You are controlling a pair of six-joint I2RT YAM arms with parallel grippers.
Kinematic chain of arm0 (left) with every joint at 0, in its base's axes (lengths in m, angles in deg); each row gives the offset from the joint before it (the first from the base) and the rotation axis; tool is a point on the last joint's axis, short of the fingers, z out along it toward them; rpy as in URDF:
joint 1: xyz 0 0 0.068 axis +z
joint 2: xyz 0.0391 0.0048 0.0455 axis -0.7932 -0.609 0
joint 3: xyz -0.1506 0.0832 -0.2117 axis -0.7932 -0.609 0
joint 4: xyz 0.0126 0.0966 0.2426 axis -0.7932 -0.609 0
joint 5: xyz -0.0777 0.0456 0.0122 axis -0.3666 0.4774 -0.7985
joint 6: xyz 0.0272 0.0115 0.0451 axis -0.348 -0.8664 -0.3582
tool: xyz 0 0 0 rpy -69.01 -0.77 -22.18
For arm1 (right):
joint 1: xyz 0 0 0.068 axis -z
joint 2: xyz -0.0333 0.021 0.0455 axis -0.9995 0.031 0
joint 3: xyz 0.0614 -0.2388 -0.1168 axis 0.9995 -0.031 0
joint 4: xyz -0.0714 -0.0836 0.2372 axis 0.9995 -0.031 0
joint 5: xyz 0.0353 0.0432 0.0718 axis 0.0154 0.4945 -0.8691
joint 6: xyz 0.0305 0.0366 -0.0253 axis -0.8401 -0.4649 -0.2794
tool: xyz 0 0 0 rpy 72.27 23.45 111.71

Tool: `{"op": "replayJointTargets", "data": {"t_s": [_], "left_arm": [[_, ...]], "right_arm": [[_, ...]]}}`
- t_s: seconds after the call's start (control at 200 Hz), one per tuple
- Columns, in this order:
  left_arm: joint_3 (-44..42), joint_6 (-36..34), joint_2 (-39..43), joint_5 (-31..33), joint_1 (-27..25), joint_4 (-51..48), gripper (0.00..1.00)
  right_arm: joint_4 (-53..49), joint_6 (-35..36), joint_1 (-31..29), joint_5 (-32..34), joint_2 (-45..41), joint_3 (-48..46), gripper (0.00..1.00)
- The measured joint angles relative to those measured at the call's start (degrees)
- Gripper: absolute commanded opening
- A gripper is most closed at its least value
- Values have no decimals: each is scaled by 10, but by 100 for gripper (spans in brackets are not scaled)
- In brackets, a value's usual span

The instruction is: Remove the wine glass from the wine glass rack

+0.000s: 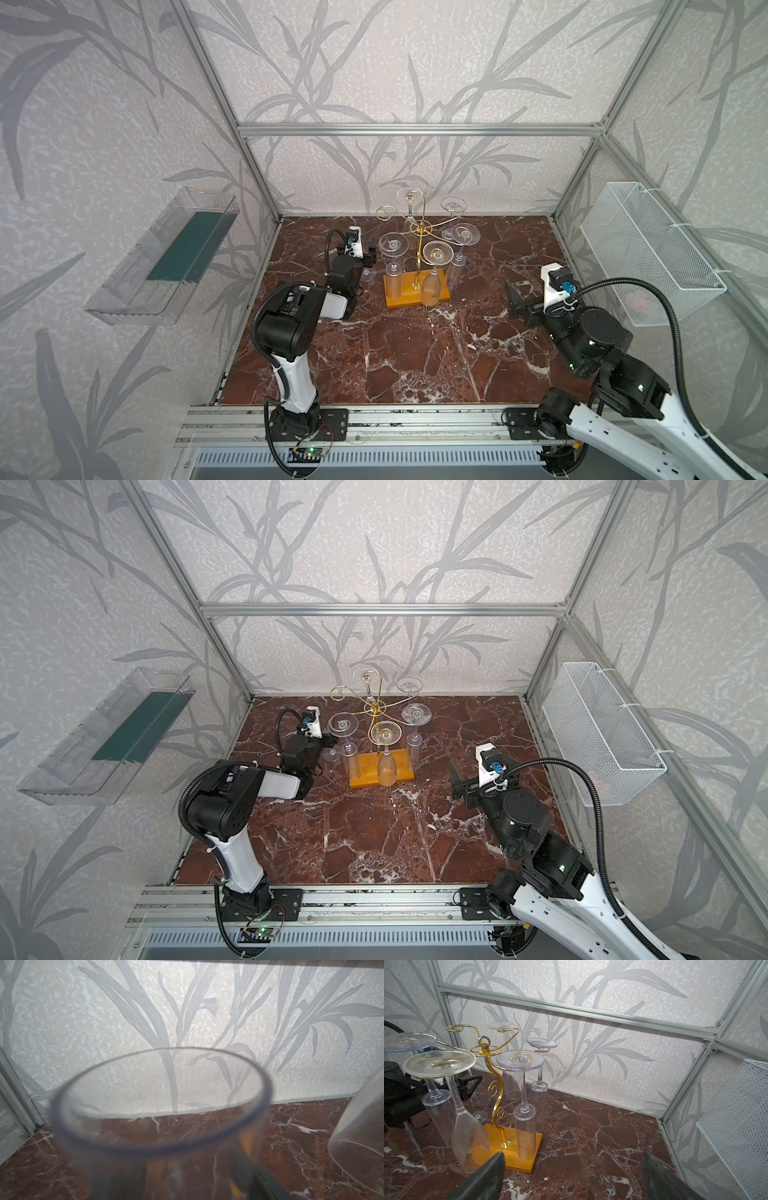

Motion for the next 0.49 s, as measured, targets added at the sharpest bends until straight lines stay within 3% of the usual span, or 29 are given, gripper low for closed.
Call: {"op": "replayJointTargets", "data": {"t_s": [0.165,0.21,0.495], "left_arm": [[-15,0,13,6,0,-1,90],[-21,0,24,6,0,-2,99],[-60,12,130,9,-4,-31,99]], "right_arm": [[0,3,0,0,-1,0,99],[0,5,0,0,-1,0,99],[23,6,0,7,2,0,99]]}}
